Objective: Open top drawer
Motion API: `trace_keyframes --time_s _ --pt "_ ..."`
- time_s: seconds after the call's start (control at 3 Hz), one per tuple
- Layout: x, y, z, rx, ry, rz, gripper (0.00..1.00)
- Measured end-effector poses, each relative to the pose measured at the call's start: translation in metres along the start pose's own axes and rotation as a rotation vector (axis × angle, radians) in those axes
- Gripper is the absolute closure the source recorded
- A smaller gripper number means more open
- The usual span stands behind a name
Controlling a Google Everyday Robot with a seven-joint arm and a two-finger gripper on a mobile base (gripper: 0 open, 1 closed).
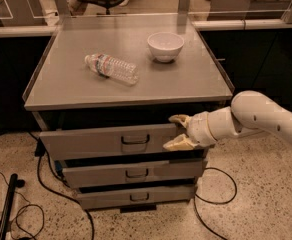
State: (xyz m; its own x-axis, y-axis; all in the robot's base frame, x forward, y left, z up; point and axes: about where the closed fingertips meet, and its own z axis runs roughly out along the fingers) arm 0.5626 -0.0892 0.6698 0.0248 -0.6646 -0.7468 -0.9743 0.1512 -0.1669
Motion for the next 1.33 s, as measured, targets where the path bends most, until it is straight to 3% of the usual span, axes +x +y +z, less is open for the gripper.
trace_keyframes --time_s 0.67,1.0,1.33 --pt "-0.007 -0.004 -0.011 0.000 0.000 0.000 0.99" --pt "-0.007 -0.004 -0.012 0.000 0.000 0.000 1.00" --pt "-0.005 0.019 -0.022 0.023 0.003 0.023 1.00"
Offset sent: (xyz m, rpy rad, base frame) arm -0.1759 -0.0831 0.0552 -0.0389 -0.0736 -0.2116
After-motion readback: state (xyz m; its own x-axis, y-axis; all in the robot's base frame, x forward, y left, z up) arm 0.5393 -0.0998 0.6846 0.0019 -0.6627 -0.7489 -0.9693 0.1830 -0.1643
